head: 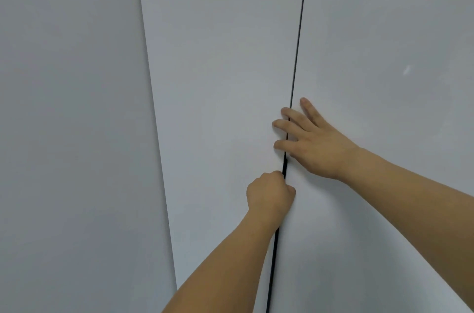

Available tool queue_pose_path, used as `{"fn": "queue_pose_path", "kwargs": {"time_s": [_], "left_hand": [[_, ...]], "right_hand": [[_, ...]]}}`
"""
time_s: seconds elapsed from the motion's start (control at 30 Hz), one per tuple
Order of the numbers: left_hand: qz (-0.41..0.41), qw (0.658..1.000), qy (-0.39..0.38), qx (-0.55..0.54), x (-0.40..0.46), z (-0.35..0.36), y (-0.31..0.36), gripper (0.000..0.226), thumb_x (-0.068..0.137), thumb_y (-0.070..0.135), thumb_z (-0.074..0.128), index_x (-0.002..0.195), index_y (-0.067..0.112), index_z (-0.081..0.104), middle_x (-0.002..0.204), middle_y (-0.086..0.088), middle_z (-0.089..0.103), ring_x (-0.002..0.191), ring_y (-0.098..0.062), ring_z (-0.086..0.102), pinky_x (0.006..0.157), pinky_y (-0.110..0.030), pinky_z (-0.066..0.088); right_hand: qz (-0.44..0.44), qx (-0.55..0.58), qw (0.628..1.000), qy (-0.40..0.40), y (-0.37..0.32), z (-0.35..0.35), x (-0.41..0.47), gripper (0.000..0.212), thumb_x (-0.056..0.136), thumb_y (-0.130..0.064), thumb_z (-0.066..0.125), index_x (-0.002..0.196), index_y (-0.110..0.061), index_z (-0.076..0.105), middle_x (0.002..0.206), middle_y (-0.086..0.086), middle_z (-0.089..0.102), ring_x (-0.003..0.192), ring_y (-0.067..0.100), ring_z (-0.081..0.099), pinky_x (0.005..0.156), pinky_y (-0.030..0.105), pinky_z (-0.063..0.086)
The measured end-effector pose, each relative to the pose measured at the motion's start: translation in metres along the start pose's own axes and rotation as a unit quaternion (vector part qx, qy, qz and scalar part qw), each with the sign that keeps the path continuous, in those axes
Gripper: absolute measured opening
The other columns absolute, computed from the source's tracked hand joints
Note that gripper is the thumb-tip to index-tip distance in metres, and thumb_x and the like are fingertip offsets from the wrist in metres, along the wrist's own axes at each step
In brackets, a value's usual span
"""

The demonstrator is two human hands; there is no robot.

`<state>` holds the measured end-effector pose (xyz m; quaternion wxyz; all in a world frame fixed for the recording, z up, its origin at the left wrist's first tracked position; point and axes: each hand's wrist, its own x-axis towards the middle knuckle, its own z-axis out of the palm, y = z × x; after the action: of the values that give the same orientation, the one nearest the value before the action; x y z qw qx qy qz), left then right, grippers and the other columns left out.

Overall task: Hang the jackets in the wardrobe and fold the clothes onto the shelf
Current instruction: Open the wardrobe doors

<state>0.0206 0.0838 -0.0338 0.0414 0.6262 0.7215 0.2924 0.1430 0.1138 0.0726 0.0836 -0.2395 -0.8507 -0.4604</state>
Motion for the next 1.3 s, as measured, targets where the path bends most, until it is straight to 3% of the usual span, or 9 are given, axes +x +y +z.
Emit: {"fn": "queue_pose_path", "kwargs": {"time_s": [0.13, 0.27, 0.33, 0.5, 0.67, 0.8, 0.93, 1.07, 1.3], "left_hand": [[-0.027, 0.998, 0.036, -0.046, -0.02, 0.001, 0.0, 0.018, 0.083, 0.02, 0.046, 0.069, 0.015, 0.036, 0.065, 0.001, 0.047, 0.054, -0.018, 0.036, 0.05, -0.029, 0.028], [-0.031, 0.995, 0.052, -0.076, -0.049, 0.0, -0.003, 0.012, 0.084, 0.021, 0.044, 0.077, 0.012, 0.046, 0.085, -0.002, 0.052, 0.075, -0.024, 0.051, 0.057, -0.031, 0.039], [-0.031, 0.992, 0.048, -0.109, -0.063, -0.006, -0.004, 0.013, 0.085, 0.019, 0.045, 0.078, 0.009, 0.047, 0.09, -0.002, 0.048, 0.074, -0.025, 0.051, 0.058, -0.032, 0.04], [-0.038, 0.982, 0.047, -0.177, -0.113, -0.014, -0.008, 0.007, 0.082, 0.016, 0.046, 0.079, 0.009, 0.045, 0.075, -0.01, 0.058, 0.058, -0.021, 0.043, 0.051, -0.03, 0.036], [-0.056, 0.976, 0.054, -0.203, -0.176, -0.028, 0.001, 0.015, 0.081, 0.018, 0.05, 0.078, 0.018, 0.036, 0.067, 0.0, 0.049, 0.054, -0.018, 0.041, 0.046, -0.029, 0.032], [-0.057, 0.98, 0.0, -0.188, -0.231, -0.052, 0.012, 0.021, 0.082, 0.025, 0.055, 0.097, 0.017, 0.042, 0.076, 0.001, 0.058, 0.06, -0.019, 0.049, 0.05, -0.027, 0.035], [-0.059, 0.981, -0.031, -0.183, -0.299, -0.06, 0.044, 0.017, 0.083, 0.03, 0.056, 0.084, 0.015, 0.049, 0.078, 0.0, 0.058, 0.062, -0.015, 0.049, 0.054, -0.026, 0.04], [-0.026, 0.98, -0.066, -0.187, -0.36, -0.062, 0.074, 0.034, 0.086, 0.044, 0.063, 0.077, 0.016, 0.047, 0.074, 0.003, 0.053, 0.061, -0.012, 0.046, 0.055, -0.024, 0.038], [0.032, 0.992, -0.067, -0.101, -0.416, -0.045, 0.16, 0.041, 0.081, 0.059, 0.068, 0.069, 0.027, 0.046, 0.066, 0.008, 0.053, 0.058, -0.007, 0.053, 0.047, -0.021, 0.036]], "right_hand": [[0.002, -0.012, 1.0, -0.001, -0.008, -0.014, -0.005, 0.009, 0.086, -0.019, 0.066, 0.09, -0.021, 0.074, 0.122, 0.007, 0.062, 0.136, 0.032, 0.043, 0.117, 0.062, 0.014], [-0.047, -0.032, 0.998, 0.031, -0.013, -0.037, -0.012, 0.022, 0.093, -0.023, 0.049, 0.088, -0.021, 0.071, 0.095, 0.0, 0.063, 0.12, 0.027, 0.053, 0.12, 0.053, 0.017], [-0.063, -0.033, 0.997, 0.024, -0.015, -0.052, -0.013, 0.027, 0.095, -0.022, 0.042, 0.092, -0.02, 0.069, 0.093, -0.002, 0.061, 0.116, 0.026, 0.053, 0.121, 0.051, 0.014], [-0.071, -0.061, 0.995, -0.032, -0.031, -0.092, -0.031, 0.039, 0.096, -0.009, 0.029, 0.113, -0.02, 0.062, 0.105, -0.005, 0.057, 0.127, 0.022, 0.043, 0.122, 0.05, 0.0], [-0.085, -0.066, 0.992, -0.068, -0.051, -0.145, -0.059, 0.04, 0.097, -0.01, 0.031, 0.126, -0.021, 0.056, 0.119, -0.007, 0.053, 0.136, 0.022, 0.03, 0.119, 0.047, -0.015], [-0.084, -0.07, 0.992, -0.058, -0.066, -0.187, -0.097, 0.041, 0.097, -0.012, 0.033, 0.129, -0.025, 0.056, 0.123, -0.01, 0.052, 0.137, 0.02, 0.027, 0.12, 0.047, -0.013], [-0.094, -0.079, 0.992, -0.008, -0.074, -0.228, -0.155, 0.042, 0.094, -0.008, 0.032, 0.124, -0.022, 0.058, 0.118, -0.008, 0.054, 0.133, 0.022, 0.033, 0.12, 0.048, -0.012], [-0.105, -0.109, 0.988, 0.009, -0.072, -0.265, -0.225, 0.043, 0.097, -0.013, 0.032, 0.132, -0.022, 0.055, 0.122, -0.005, 0.052, 0.136, 0.024, 0.033, 0.119, 0.053, -0.011], [-0.123, -0.073, 0.989, 0.027, -0.04, -0.315, -0.334, 0.035, 0.091, -0.013, 0.055, 0.124, -0.022, 0.063, 0.131, 0.011, 0.056, 0.14, 0.033, 0.036, 0.12, 0.056, 0.013]]}}
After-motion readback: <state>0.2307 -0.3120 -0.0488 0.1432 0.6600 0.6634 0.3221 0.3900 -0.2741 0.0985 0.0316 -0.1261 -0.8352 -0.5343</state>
